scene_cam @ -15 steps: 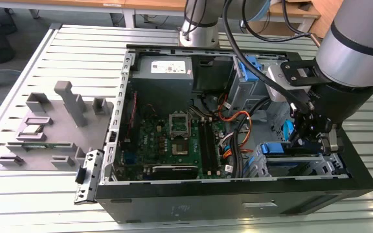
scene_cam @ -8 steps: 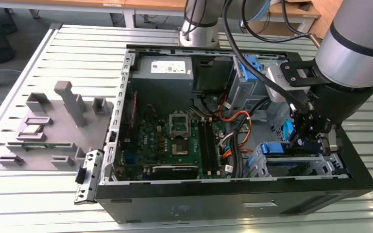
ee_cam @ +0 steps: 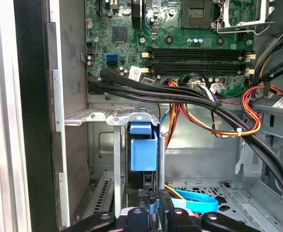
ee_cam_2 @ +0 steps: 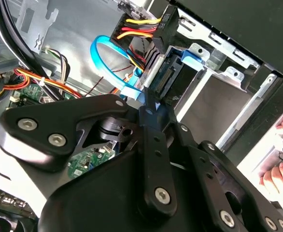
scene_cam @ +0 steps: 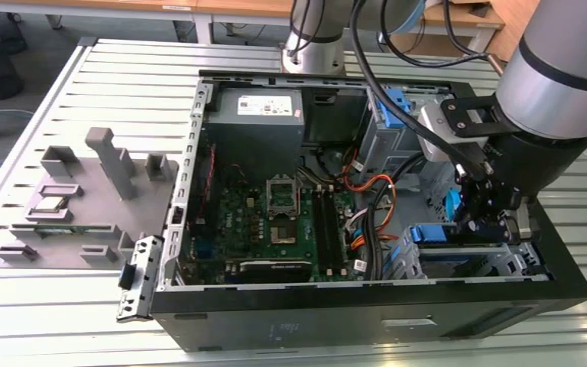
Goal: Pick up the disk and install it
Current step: 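Insert the first disk wire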
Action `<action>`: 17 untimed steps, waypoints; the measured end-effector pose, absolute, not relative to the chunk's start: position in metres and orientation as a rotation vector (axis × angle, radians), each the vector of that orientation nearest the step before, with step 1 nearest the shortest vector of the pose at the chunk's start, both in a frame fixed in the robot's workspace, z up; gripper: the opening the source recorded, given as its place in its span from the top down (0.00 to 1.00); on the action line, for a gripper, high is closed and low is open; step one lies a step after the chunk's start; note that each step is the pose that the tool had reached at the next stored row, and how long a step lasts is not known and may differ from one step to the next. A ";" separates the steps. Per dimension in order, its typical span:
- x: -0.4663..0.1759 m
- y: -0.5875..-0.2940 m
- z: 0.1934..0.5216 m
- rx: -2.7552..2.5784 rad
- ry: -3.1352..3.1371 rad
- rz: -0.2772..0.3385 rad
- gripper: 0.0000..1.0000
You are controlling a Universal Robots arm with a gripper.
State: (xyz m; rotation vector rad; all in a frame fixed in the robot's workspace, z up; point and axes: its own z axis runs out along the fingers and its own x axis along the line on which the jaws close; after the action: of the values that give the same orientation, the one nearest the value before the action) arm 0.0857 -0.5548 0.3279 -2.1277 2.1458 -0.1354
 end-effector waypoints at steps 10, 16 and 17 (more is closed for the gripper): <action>0.086 -0.555 0.339 -2.128 2.146 -0.135 0.76; 0.086 -0.555 0.347 -2.128 2.146 -0.135 0.76; 0.086 -0.555 0.348 -2.128 2.146 -0.135 0.76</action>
State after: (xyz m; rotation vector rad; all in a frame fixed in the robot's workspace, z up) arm 0.0857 -0.5548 0.3477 -2.1276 2.1458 -0.1353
